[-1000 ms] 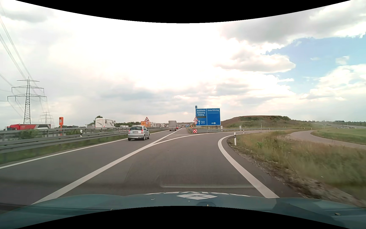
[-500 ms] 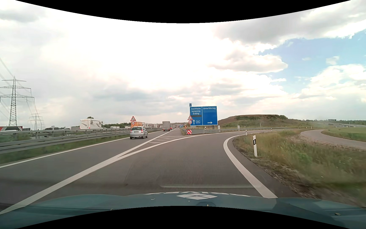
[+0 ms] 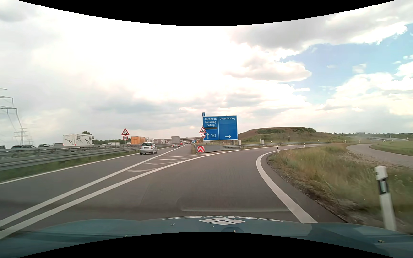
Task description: Follow the waypoints while adhering to traffic rules and regulations
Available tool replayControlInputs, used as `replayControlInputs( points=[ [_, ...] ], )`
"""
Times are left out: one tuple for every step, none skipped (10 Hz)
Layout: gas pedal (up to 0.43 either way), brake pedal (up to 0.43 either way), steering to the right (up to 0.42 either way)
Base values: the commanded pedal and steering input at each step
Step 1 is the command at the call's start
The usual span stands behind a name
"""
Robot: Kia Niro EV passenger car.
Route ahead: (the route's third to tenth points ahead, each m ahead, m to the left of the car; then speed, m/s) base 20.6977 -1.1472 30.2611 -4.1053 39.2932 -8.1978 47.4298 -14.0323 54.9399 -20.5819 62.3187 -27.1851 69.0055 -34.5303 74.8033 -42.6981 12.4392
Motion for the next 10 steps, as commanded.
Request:
replayControlInputs(
  points=[
    [0.138,0.0,0.048],
    [0.15,0.0,0.048],
    [0.15,0.0,0.049],
    [0.15,0.0,0.05],
    [0.15,0.0,0.051],
    [0.15,0.0,0.052],
    [0.15,0.0,0.055],
    [0.15,0.0,0.056],
    [0.15,0.0,0.056],
    [0.157,0.0,0.057]
  ],
)
